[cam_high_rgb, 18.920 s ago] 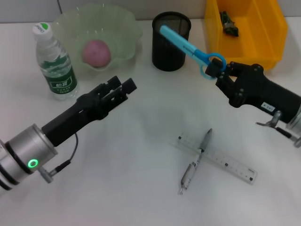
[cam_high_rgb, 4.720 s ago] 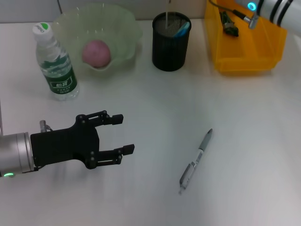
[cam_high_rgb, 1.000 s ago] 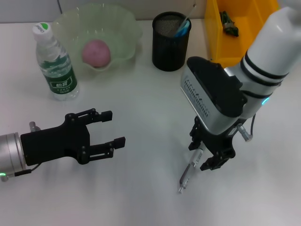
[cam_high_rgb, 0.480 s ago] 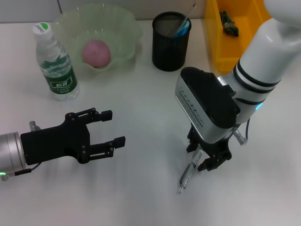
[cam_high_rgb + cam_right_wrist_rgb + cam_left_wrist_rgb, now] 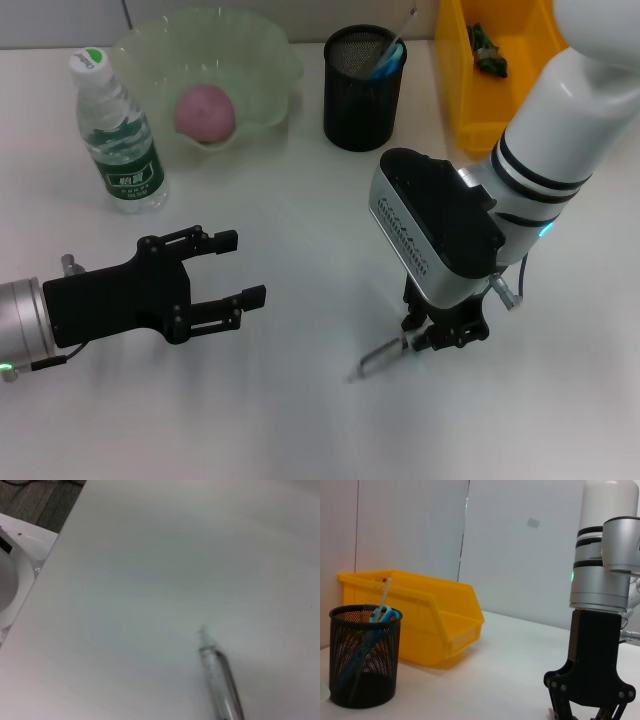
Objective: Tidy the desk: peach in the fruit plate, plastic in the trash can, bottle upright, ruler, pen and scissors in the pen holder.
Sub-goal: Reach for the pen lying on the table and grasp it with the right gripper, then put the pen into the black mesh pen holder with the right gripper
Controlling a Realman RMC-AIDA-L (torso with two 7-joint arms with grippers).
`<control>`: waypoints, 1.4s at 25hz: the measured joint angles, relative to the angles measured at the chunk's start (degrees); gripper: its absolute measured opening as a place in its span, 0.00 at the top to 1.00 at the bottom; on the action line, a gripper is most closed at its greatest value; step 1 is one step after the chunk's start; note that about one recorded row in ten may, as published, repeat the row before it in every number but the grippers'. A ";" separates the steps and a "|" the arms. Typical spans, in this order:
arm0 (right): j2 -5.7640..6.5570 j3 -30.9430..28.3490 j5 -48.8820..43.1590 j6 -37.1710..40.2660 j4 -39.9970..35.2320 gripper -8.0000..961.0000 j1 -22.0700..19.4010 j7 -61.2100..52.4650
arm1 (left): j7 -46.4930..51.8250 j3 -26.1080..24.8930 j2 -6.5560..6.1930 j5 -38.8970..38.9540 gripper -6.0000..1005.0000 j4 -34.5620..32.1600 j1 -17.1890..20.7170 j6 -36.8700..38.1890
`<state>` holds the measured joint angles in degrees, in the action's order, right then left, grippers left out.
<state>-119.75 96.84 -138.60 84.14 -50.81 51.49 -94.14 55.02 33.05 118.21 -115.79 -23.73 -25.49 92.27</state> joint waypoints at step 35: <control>2.01 -50.19 11.02 10.17 -4.17 0.87 -6.64 4.40 | -0.53 -1.41 -0.02 2.16 0.23 -0.09 -0.80 0.54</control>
<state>-117.74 46.65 -127.58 94.31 -54.99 44.85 -89.75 54.50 31.63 118.20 -113.63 -23.82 -26.28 92.81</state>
